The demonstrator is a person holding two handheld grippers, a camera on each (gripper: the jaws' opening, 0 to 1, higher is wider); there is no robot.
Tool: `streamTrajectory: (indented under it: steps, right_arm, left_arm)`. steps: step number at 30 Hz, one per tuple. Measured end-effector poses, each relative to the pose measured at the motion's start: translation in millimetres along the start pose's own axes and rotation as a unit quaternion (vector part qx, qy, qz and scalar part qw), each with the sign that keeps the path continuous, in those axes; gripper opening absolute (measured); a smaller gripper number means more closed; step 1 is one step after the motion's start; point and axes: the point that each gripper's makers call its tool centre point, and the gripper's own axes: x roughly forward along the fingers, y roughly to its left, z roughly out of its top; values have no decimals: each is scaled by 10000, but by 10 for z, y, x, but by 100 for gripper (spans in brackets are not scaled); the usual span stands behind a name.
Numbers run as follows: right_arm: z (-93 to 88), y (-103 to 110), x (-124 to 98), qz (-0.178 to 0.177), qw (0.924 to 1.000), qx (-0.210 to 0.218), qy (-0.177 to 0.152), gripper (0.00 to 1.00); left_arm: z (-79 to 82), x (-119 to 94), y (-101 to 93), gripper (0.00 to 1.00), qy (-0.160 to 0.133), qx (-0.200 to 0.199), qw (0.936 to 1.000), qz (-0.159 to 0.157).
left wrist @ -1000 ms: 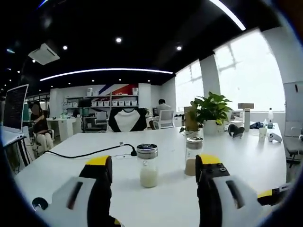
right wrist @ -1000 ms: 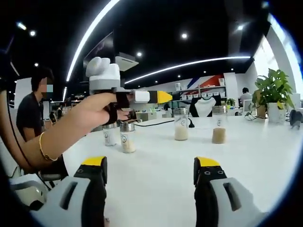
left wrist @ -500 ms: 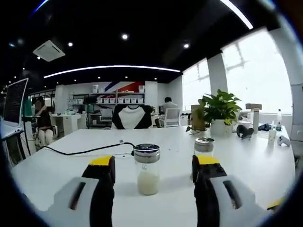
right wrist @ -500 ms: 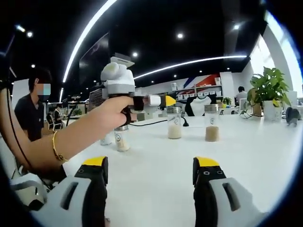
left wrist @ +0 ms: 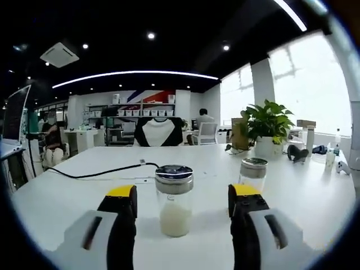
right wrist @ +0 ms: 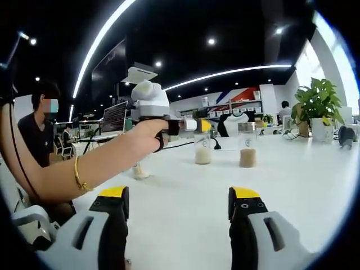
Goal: Rotate the seasoning bottle until the label or dispensing opening points toward the visible target arrow and the bottle remains upright within the marked orientation range
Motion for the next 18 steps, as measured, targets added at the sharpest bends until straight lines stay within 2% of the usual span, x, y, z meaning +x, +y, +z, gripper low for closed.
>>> streamTrajectory:
  steps: [18]
  right_arm:
    - [-22, -189, 104, -126, 9999, 32, 104, 71]
  left_arm:
    - [-147, 440, 120, 65, 95, -121, 9997, 199]
